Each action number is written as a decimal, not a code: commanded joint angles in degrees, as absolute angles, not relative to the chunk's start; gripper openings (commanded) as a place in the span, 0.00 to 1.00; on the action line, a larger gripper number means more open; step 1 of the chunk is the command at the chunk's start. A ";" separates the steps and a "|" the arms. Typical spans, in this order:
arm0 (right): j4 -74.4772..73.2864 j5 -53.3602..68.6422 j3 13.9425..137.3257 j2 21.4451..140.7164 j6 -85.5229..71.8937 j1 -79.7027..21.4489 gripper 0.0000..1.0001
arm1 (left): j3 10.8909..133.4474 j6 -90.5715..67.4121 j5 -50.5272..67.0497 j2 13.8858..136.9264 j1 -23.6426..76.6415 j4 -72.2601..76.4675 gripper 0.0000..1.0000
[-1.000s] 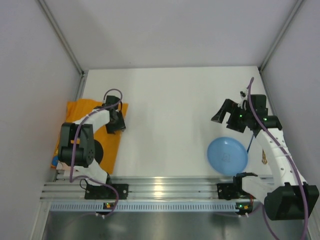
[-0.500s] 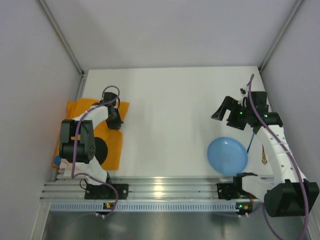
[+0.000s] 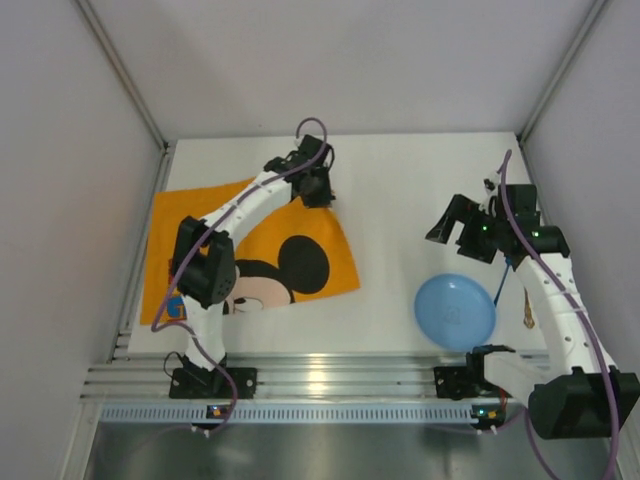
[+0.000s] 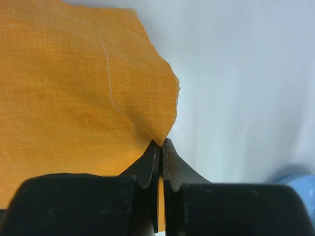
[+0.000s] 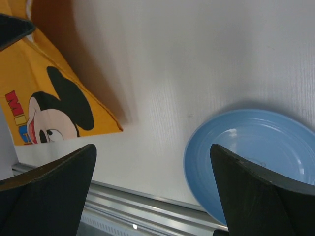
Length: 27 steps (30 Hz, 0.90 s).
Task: Set the dinner table for one person
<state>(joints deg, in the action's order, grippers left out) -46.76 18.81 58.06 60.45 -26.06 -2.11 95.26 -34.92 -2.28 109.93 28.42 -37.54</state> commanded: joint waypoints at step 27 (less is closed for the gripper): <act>-55.19 12.72 54.24 58.60 -24.26 -2.72 0.93 | 110.70 -44.31 -2.02 112.89 38.94 -41.57 0.98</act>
<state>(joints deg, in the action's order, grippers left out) -52.93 9.17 56.58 55.55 -25.74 -2.13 116.25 -46.17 1.78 124.33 41.08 -41.12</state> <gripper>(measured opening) 0.929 0.983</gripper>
